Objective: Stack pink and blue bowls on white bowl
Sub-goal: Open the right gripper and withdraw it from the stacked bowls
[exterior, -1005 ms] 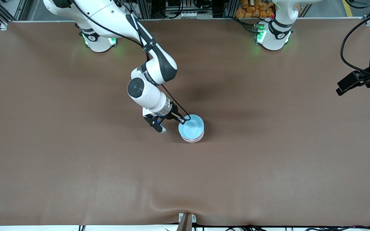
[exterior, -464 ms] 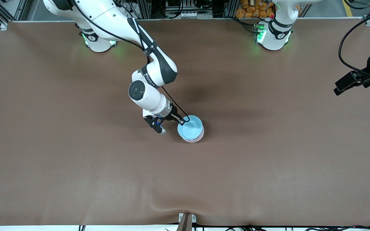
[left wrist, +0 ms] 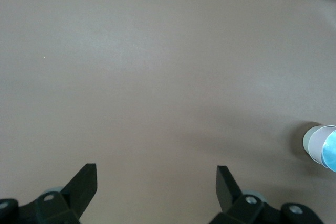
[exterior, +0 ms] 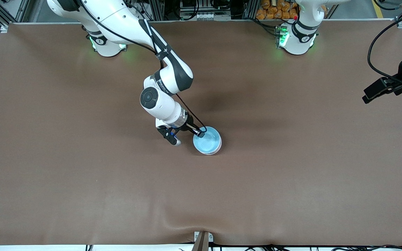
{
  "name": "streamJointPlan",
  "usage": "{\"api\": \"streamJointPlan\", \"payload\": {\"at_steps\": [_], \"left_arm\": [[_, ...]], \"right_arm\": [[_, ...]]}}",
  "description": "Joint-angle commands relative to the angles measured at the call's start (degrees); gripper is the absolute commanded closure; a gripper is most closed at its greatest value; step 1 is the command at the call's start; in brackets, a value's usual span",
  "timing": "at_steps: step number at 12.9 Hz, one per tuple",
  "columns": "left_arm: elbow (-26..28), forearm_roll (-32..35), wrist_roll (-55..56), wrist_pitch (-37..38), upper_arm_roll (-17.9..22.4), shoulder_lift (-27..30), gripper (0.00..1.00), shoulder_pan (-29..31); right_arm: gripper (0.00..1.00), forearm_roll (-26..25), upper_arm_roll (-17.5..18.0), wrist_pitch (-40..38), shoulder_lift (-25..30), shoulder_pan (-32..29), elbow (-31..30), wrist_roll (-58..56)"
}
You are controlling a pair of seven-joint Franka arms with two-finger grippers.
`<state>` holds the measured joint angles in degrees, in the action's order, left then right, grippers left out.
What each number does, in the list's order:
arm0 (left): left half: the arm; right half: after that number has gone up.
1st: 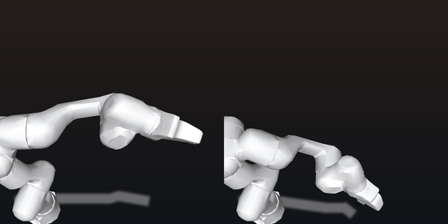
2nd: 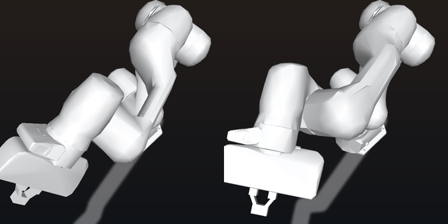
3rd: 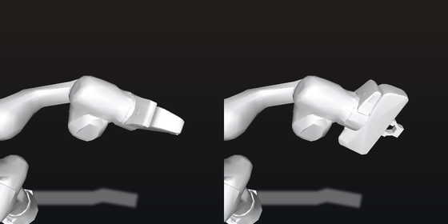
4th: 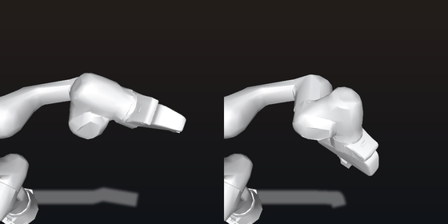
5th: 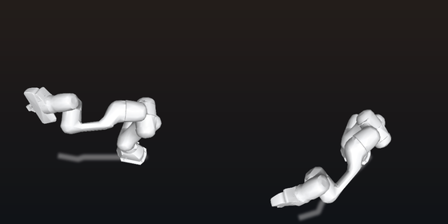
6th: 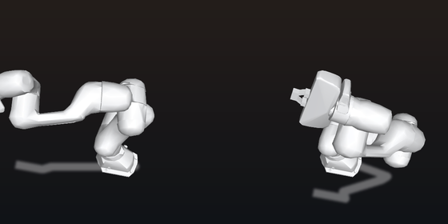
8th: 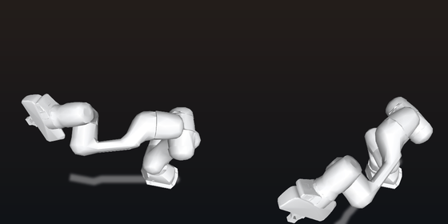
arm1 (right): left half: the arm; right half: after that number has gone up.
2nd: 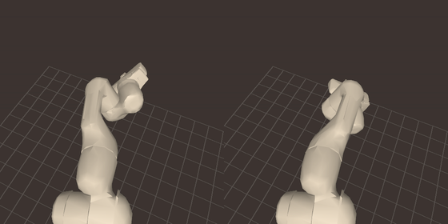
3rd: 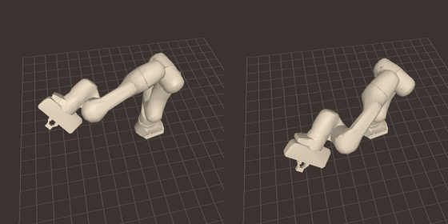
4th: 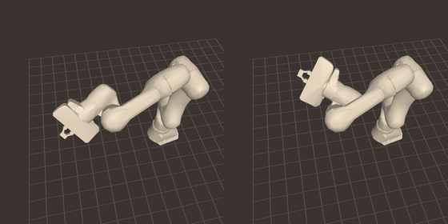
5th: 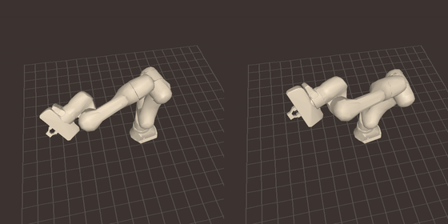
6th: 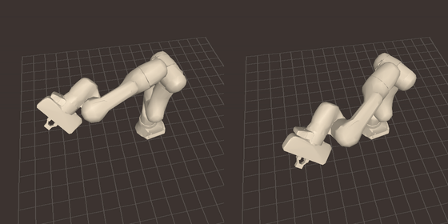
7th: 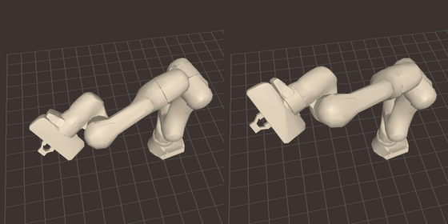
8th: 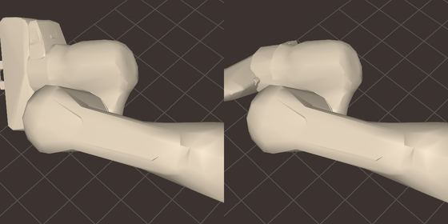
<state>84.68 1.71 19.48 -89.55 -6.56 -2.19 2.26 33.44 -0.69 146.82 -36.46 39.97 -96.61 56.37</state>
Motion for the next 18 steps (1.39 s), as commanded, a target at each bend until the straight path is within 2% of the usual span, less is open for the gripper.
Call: {"api": "streamJointPlan", "payload": {"at_steps": [1,4,7,13,14,18], "left_arm": [[0.40,-0.83,-1.03,0.17,0.41,0.61,0.00,0.02],[0.40,-0.83,-1.03,-0.27,0.41,0.43,0.00,0.02],[0.40,-0.83,-1.03,-0.80,0.41,0.43,0.00,0.02],[0.49,-0.92,-1.03,-1.41,0.14,-0.01,0.00,-0.24],[1.01,-0.92,-1.11,-1.41,0.05,-0.01,0.00,-0.42],[1.54,-0.92,-1.03,-1.41,-1.26,0.08,0.00,-0.51]], "right_arm": [[0.00,0.31,-1.16,-0.39,3.40,-0.15,-0.16,0.06],[0.00,0.22,-5.19,-2.49,8.15,-0.77,-0.33,-0.47],[0.00,0.22,-9.84,-11.70,11.67,-1.74,-0.51,-12.72],[0.00,-0.04,-25.31,-35.69,18.35,-2.35,-0.86,-37.34],[0.00,-1.18,-26.29,-38.08,20.01,-4.62,-2.08,-41.04],[0.00,-9.70,-25.94,-39.50,25.91,-13.93,-6.31,-50.89]]}}
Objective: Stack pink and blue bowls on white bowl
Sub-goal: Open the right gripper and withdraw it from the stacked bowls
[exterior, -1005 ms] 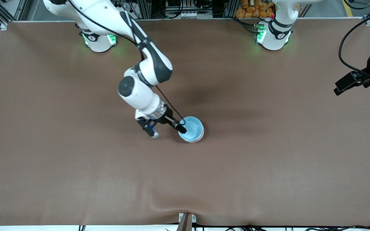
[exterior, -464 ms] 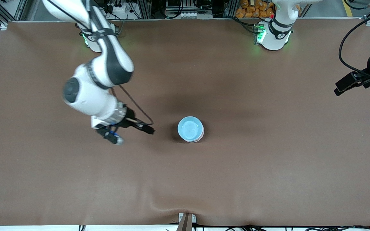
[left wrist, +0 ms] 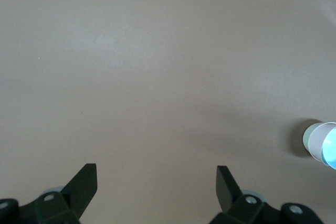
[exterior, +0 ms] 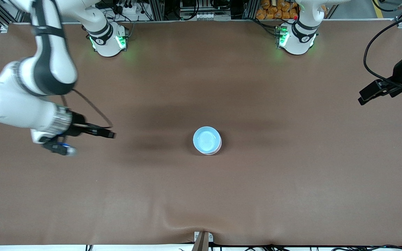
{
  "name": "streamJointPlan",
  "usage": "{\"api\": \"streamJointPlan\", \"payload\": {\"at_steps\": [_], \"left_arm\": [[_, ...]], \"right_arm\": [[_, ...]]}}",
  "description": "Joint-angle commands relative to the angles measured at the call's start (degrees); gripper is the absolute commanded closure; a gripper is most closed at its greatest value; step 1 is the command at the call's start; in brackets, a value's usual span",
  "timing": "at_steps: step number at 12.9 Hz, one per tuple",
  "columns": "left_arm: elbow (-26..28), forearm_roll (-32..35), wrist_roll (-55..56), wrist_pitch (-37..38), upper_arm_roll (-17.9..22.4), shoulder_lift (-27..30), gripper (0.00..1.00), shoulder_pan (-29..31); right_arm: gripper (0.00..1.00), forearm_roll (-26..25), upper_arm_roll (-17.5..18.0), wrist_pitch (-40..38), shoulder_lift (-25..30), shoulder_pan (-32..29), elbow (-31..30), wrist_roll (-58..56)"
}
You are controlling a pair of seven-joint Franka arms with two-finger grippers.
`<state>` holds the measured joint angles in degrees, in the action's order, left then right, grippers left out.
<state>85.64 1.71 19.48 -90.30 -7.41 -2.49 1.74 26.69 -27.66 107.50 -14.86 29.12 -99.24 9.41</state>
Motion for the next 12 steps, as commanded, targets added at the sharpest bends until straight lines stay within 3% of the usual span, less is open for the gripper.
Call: {"api": "streamJointPlan", "payload": {"at_steps": [1,6,10,12], "left_arm": [[0.58,-0.92,-1.11,-0.67,-0.50,0.38,0.00,-0.07],[0.58,-0.92,-4.44,-0.67,-2.17,0.38,0.00,0.37],[0.58,-1.00,-8.15,-0.05,-1.91,0.82,0.00,0.55],[0.58,-1.00,-8.15,0.04,-1.91,0.90,0.00,0.55]], "right_arm": [[0.00,-3.40,0.94,-1.23,4.66,-5.20,-3.59,-7.01],[0.00,-5.15,2.42,-5.80,7.46,-17.15,-3.15,-18.98],[0.00,-14.63,14.09,-10.19,11.33,-26.91,-1.23,-18.38],[0.00,-18.85,15.61,-12.39,12.56,-27.19,0.53,-16.20]]}}
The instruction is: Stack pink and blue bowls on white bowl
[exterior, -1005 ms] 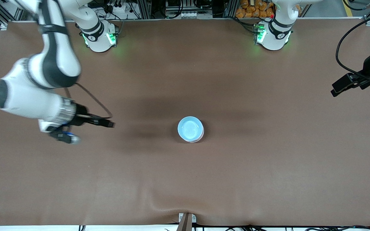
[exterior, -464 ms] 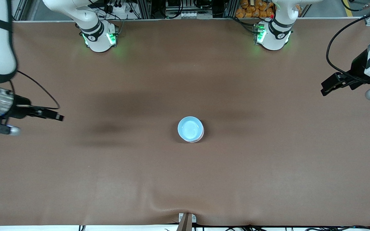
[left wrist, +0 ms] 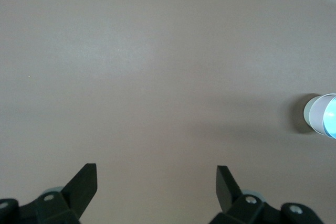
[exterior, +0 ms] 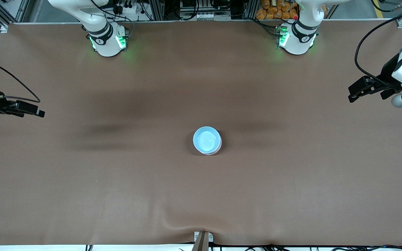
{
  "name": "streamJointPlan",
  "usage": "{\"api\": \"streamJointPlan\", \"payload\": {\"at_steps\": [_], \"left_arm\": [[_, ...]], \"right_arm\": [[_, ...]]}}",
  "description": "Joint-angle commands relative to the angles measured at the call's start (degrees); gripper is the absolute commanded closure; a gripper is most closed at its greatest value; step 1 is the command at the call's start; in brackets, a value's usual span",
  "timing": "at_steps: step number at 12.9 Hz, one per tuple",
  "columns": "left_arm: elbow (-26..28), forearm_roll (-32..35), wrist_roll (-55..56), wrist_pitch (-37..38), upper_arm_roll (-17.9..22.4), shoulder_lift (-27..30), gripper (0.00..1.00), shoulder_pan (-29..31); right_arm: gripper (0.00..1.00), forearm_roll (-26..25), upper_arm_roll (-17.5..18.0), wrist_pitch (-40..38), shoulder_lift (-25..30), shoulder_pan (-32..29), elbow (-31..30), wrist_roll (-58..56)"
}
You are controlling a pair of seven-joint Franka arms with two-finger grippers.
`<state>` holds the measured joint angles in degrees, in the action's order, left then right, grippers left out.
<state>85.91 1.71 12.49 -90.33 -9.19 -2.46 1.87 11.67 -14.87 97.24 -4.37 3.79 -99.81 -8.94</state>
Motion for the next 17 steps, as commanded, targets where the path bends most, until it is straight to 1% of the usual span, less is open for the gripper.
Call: {"api": "streamJointPlan", "payload": {"at_steps": [1,3,4,6,8,9,10,14,17], "left_arm": [[0.31,-1.00,-1.15,0.07,-0.12,0.97,0.00,0.41],[0.31,-1.09,-1.15,0.07,-0.12,1.14,0.00,0.41],[0.31,-1.18,-1.15,0.07,-0.12,1.14,0.00,0.50],[0.22,-2.32,-1.15,0.07,0.23,1.23,0.00,0.76],[0.31,-2.94,-1.33,0.42,-0.12,1.67,0.00,1.47],[0.31,-3.02,-1.33,0.51,-0.12,1.67,0.00,1.47],[0.22,-3.02,-2.03,0.60,-0.12,1.67,0.00,1.47],[0.13,-2.94,-5.27,0.69,0.14,1.58,0.00,1.47],[-0.22,-2.67,-5.11,0.69,0.23,1.23,0.00,1.47]], "right_arm": [[0.00,-4.98,3.78,-4.06,2.08,-1.94,2.67,3.82],[0.00,-7.00,5.28,-8.19,2.08,-2.03,6.80,7.77],[0.00,-7.97,6.33,-9.60,2.08,-2.12,8.12,8.32],[0.00,-8.33,7.48,-11.28,2.52,-2.64,9.36,8.32],[0.00,-9.29,10.45,-12.77,2.61,-5.09,11.29,9.10],[0.00,-9.56,12.73,-12.87,2.61,-7.20,11.47,10.16],[0.00,-9.56,14.06,-13.04,2.87,-8.43,11.39,10.86],[0.00,-9.65,13.90,-13.22,5.94,-8.19,10.51,10.87],[0.00,-10.88,14.07,-12.87,7.00,-8.01,9.46,10.87]]}}
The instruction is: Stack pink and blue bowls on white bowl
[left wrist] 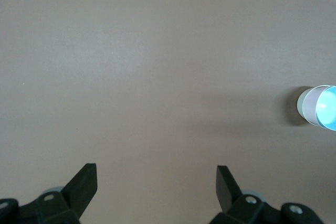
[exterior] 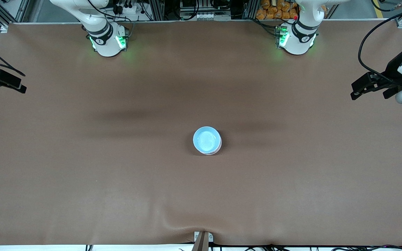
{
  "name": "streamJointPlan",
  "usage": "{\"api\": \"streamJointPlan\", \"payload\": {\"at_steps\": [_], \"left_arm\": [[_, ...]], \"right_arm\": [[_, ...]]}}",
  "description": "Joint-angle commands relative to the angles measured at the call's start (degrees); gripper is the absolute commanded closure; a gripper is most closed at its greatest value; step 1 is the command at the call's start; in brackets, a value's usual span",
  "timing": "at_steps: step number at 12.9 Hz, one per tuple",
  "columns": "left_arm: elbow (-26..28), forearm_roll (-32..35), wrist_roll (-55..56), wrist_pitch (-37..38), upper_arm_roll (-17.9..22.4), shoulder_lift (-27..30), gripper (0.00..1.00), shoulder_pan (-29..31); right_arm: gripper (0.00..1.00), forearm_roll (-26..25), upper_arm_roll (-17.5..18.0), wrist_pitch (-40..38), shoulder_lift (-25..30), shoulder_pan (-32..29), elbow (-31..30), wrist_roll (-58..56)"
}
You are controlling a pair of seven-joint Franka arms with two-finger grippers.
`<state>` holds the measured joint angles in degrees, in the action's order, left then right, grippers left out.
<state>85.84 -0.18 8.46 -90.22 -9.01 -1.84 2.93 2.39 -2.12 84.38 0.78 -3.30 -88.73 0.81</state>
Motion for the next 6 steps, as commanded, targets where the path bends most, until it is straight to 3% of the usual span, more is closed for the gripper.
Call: {"api": "streamJointPlan", "payload": {"at_steps": [1,6], "left_arm": [[-0.24,-0.70,-0.99,0.57,0.04,0.61,0.00,0.41],[-0.33,-0.52,-1.07,0.57,-0.05,0.61,0.00,0.32]], "right_arm": [[0.00,-1.69,1.24,-0.18,1.86,-0.92,-1.62,1.12],[0.00,-1.86,1.59,-0.97,1.77,0.31,-1.19,6.13]]}}
